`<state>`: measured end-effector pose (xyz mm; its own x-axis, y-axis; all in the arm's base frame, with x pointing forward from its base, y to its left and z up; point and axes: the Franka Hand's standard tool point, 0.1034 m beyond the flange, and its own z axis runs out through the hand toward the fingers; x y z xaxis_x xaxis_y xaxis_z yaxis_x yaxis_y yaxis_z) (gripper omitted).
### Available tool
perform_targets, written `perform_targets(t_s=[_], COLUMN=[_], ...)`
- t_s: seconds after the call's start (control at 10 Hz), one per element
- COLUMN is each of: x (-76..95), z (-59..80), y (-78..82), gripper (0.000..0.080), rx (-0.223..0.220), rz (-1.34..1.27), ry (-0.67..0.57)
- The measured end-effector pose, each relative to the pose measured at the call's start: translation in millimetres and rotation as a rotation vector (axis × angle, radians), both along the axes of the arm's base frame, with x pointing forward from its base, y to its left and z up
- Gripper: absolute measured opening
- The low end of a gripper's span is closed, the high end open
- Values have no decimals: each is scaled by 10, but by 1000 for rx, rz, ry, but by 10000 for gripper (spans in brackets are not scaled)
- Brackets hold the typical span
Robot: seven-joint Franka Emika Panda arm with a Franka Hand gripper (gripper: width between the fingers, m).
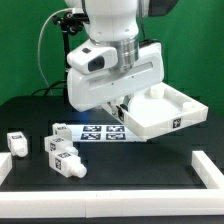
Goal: Assemble one leg
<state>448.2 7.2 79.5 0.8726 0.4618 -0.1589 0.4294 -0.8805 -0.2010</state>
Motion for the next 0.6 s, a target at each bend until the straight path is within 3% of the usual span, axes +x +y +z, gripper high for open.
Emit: perform_targets(t_s=[0.2,0.3,0.4,0.6], x=[21,68,50,110], z=[-3,-4,-38,-89], y=[-52,-189,-257,-370], gripper=[56,56,56,56], rx=[-15,-46,-48,-9], rz=[-58,-186,-300,-424], ry=[-5,-16,17,66])
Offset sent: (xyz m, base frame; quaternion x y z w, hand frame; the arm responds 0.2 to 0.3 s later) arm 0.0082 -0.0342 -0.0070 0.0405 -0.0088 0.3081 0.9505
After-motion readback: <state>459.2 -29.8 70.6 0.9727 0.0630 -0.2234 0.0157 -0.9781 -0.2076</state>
